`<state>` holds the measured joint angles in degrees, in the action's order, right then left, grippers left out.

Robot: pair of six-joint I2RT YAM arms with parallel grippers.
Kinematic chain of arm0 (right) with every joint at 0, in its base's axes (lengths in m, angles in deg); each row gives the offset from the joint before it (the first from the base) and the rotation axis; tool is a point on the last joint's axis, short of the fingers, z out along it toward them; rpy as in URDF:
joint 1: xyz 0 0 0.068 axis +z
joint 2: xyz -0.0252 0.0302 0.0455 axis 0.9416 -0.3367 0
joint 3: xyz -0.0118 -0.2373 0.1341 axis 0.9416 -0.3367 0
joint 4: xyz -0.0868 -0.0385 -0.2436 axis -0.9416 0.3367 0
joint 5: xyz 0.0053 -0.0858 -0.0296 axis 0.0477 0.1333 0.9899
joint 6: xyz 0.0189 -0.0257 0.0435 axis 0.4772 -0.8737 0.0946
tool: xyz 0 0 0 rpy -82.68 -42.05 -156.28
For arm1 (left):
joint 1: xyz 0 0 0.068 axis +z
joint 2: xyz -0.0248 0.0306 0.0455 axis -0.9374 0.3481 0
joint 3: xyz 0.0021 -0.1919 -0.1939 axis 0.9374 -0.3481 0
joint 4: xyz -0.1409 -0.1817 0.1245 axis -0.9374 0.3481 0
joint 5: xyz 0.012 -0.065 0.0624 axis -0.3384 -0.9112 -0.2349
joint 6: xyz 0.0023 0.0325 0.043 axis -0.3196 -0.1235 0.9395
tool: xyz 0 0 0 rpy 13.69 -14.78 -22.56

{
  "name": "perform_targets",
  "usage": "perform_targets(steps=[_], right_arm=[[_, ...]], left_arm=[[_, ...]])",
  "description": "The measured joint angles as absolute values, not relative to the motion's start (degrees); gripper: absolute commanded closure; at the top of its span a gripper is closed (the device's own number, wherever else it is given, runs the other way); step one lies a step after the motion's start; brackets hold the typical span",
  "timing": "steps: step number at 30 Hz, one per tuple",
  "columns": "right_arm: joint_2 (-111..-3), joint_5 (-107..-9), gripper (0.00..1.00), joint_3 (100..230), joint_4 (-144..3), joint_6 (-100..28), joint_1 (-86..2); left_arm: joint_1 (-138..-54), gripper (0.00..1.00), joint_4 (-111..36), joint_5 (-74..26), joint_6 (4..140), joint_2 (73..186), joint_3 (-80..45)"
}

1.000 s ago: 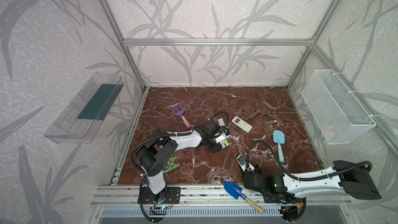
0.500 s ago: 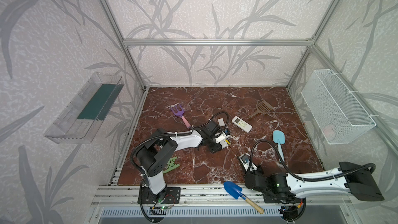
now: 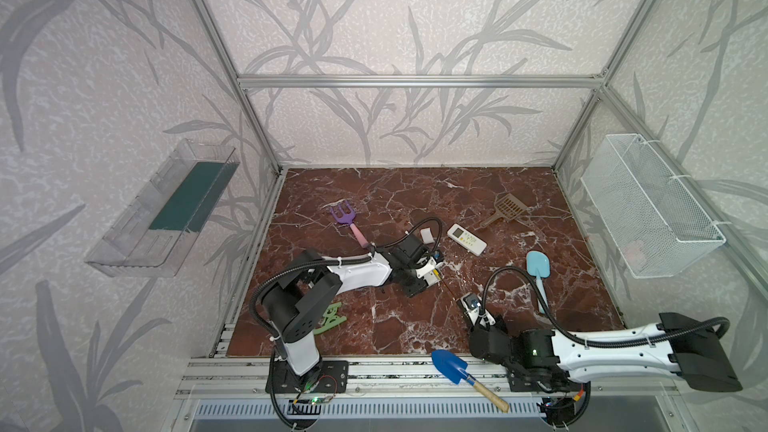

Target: Unload the batteries from the remote control

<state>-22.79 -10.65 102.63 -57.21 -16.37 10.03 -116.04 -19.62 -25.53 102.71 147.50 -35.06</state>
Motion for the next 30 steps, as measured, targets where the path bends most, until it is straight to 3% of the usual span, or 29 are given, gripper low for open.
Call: perform_targets(steps=[30], right_arm=[[-23.1,-27.7,1.0,110.7,-49.8,-15.5,-1.9]], left_arm=[[-117.3,0.74,-19.8,-22.4,102.3,146.9,-35.6]])
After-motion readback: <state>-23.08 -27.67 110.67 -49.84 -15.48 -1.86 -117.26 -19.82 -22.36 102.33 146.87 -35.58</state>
